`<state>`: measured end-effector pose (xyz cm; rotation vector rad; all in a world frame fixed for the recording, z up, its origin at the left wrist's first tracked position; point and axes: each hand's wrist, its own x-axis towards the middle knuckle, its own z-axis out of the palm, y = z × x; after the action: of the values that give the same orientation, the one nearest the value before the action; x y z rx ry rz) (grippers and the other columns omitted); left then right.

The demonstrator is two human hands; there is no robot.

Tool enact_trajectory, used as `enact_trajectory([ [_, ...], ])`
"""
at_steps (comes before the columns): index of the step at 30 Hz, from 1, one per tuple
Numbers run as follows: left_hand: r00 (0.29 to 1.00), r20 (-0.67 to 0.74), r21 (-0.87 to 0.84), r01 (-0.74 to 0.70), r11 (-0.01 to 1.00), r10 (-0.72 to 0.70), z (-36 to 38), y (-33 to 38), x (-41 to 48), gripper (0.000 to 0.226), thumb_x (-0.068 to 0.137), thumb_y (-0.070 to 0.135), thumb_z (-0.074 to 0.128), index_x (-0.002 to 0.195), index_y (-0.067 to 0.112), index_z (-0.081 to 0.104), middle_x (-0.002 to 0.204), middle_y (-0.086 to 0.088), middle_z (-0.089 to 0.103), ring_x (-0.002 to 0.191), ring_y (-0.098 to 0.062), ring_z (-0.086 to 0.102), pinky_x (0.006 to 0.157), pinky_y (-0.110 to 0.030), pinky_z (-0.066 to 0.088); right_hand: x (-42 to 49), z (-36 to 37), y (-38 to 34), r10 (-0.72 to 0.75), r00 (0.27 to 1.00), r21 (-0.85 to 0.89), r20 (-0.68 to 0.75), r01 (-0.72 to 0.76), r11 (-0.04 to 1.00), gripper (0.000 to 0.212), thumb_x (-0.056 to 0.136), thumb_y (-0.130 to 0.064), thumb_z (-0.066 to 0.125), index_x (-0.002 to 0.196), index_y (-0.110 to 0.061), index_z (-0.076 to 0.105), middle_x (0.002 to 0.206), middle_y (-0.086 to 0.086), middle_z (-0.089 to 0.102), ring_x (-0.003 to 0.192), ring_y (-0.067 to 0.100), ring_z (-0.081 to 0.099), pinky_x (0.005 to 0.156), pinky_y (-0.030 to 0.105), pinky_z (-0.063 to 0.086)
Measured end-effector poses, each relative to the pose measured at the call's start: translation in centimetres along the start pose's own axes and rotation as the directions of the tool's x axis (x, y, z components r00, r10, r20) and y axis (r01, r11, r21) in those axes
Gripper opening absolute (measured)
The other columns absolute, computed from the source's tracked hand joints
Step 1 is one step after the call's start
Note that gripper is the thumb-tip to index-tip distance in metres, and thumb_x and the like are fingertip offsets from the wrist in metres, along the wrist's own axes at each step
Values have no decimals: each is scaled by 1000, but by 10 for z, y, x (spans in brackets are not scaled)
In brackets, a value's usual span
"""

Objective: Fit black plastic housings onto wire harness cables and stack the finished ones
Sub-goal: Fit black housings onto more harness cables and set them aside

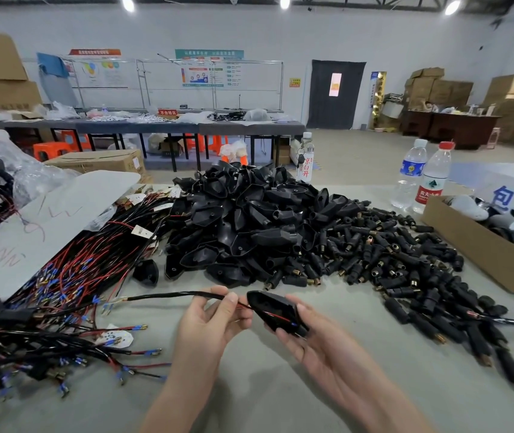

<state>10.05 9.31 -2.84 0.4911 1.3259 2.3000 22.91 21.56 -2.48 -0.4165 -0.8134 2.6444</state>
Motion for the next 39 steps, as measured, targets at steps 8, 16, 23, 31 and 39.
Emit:
enact_trajectory([
  [8,997,10,176,-76,981,76,2,-2,-4,11,89,15,68,97,7,68,76,-5,68,69,-15,63,61,-26,56,1,-2,-1,-85,995,65,-52,88,994,47,80,-4,73,122,10,58,122,30,65,115,36,66,74,30,62],
  [16,987,86,290,-155,944,135,9,-1,-13,10,74,31,73,82,25,71,66,1,65,60,-13,60,58,-20,52,6,-1,1,-137,970,93,-202,158,983,24,95,-4,55,108,11,68,112,31,69,101,33,71,69,29,63],
  [23,993,37,281,-121,952,115,7,-2,-8,27,75,34,72,96,16,68,68,1,67,64,-13,62,56,-22,54,7,-4,3,-226,960,-36,-165,223,974,29,84,-13,66,102,9,71,107,24,73,97,26,74,68,20,59],
  [31,995,66,294,-88,952,71,7,-3,-7,13,91,16,67,99,26,72,88,-4,75,77,-15,68,58,-29,56,11,-11,0,-403,897,-498,-183,269,825,25,87,-24,66,99,-4,74,90,13,78,76,15,74,66,17,57],
  [39,971,165,116,156,981,-174,11,-7,-9,33,82,9,70,114,15,68,91,-16,74,67,-22,65,54,-29,52,12,-12,-1,-446,871,-616,-207,238,751,13,91,-19,69,87,-10,77,68,2,70,56,11,63,57,20,54],
])
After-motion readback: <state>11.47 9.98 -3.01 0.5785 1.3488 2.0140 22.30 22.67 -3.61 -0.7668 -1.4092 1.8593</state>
